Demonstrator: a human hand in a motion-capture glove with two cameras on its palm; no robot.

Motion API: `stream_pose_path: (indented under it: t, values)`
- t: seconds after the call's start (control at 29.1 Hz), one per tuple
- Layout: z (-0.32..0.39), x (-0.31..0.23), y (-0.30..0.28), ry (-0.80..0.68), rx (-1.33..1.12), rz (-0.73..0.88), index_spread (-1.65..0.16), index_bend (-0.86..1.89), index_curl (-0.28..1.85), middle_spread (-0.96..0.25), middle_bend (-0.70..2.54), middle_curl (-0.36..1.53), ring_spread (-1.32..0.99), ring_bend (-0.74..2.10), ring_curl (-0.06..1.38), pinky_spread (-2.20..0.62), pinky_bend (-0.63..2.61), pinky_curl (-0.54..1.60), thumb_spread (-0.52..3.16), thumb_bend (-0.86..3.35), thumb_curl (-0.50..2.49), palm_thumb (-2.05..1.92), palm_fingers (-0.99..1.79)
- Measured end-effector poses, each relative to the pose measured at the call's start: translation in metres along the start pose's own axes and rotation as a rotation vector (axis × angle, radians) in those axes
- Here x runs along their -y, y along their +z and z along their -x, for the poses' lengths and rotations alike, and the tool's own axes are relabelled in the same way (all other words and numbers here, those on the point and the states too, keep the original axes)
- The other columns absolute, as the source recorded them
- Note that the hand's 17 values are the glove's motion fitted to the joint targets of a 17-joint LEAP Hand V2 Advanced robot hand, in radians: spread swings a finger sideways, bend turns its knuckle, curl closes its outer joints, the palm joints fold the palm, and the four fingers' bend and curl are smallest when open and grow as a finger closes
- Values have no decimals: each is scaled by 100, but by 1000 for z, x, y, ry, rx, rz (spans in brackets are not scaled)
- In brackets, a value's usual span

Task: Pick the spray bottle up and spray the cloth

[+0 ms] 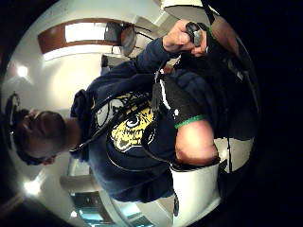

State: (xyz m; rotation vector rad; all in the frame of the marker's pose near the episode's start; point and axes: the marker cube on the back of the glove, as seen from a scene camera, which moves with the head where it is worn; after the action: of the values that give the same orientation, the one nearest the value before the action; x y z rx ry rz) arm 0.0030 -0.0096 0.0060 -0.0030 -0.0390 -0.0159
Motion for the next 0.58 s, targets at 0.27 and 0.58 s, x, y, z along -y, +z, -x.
stream_pose_path:
  t: [0.27,0.58]
  values:
    - [-1,1,1,7,3,5,-29,15,36,-5,19,36,-14,31,35,4,18,29,126,9,34,57,98]
    - [-2,-1,1,16,4,-1,-29,15,36,-5,18,37,-14,31,36,4,18,30,127,6,36,59,98]
